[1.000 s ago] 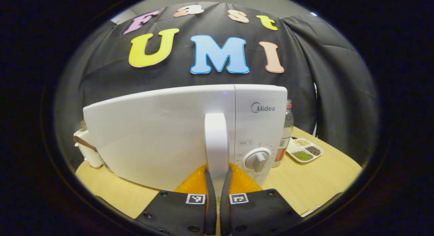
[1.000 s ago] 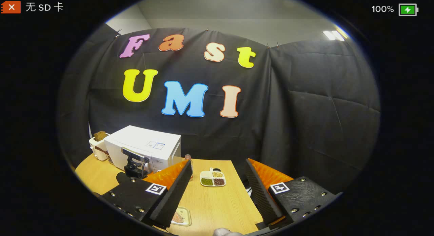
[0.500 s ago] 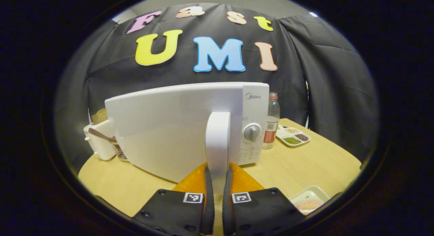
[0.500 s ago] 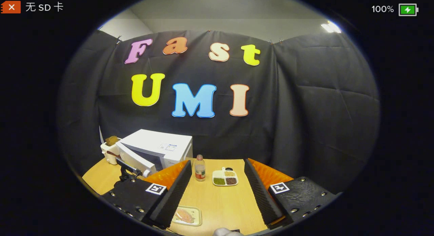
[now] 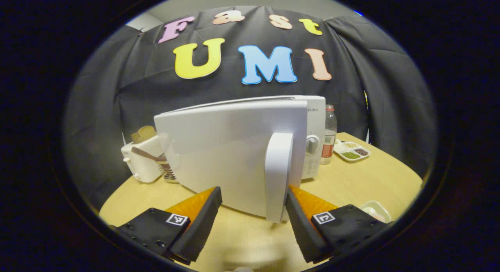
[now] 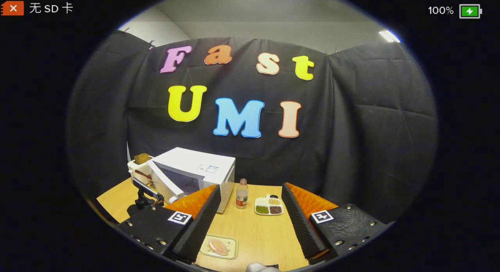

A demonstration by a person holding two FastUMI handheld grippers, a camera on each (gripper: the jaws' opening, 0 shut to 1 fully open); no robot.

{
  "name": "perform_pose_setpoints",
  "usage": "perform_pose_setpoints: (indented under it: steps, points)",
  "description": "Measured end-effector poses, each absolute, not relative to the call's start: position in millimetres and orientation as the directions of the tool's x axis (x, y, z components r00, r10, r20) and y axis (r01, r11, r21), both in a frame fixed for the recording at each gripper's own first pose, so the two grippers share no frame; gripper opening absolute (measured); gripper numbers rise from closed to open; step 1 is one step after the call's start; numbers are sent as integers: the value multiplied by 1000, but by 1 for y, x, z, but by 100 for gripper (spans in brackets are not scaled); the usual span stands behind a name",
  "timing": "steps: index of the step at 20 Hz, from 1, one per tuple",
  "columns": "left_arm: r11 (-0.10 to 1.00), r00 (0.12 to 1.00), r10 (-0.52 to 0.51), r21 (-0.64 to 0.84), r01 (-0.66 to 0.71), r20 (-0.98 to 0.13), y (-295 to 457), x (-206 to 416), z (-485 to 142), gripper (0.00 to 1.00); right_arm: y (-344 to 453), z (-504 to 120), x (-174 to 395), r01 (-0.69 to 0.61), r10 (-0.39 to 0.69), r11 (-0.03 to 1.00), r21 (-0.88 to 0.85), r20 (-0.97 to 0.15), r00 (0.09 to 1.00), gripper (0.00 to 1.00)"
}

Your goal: Open the microwave oven with the left hand, put the food in, and close the microwave oven.

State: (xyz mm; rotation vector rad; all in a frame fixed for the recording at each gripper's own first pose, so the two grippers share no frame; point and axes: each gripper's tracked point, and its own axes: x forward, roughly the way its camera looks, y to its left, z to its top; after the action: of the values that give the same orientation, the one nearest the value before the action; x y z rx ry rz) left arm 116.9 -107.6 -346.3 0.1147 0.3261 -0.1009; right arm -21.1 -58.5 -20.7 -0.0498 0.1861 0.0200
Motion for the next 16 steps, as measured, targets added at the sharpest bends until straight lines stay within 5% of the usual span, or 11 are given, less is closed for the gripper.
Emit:
perform_pose_setpoints:
  steps: [16]
  points:
    - [986, 915, 139, 143, -91, -378, 99, -8, -348, 98, 52, -56, -24, -206, 215, 977, 60, -243, 946, 96]
